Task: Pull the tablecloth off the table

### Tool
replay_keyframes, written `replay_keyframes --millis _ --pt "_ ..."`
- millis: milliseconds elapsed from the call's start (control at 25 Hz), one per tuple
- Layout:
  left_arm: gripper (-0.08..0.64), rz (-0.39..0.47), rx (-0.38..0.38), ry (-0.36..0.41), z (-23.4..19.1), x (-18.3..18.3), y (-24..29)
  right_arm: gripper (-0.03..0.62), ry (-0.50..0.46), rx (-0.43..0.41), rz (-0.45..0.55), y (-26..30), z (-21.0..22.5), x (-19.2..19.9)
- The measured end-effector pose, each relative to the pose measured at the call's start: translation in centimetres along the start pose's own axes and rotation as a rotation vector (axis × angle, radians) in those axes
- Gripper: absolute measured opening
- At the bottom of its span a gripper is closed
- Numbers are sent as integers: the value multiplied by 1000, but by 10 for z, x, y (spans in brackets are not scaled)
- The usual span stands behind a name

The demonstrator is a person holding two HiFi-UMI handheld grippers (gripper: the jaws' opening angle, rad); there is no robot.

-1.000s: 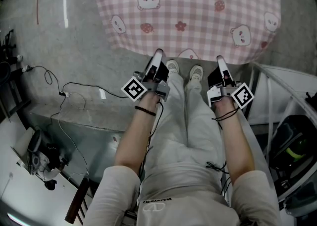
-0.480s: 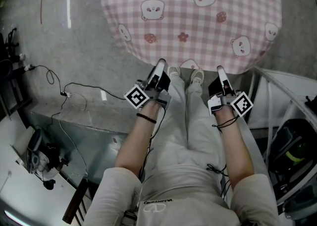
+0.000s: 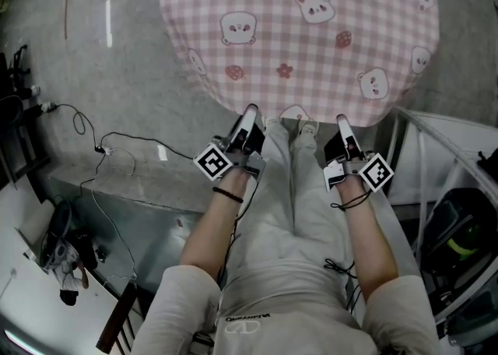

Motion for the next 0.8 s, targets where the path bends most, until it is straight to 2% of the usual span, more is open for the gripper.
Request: replay_keyframes --millis 240,400,520,800 --pt "3 -3 8 15 -4 1 1 11 -14 0 -26 4 6 0" --pt "3 -16 -25 19 7 -2 3 11 -8 27 -63 4 -7 -3" --pt "3 -26 -32 38 12 -2 -1 11 -40 28 -88 0 -17 -1" --pt "3 -85 -25 265 22 -9 4 11 -186 35 -132 0 -22 -1"
Point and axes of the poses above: the fingertips, and each gripper's own axes: y forward along the fingers, z to its right, x out of its underside, the point moved 2 cm from there along -y, backward along the fingers, and after that the axes turned 2 degrees about -z, right-handed, at the moved point
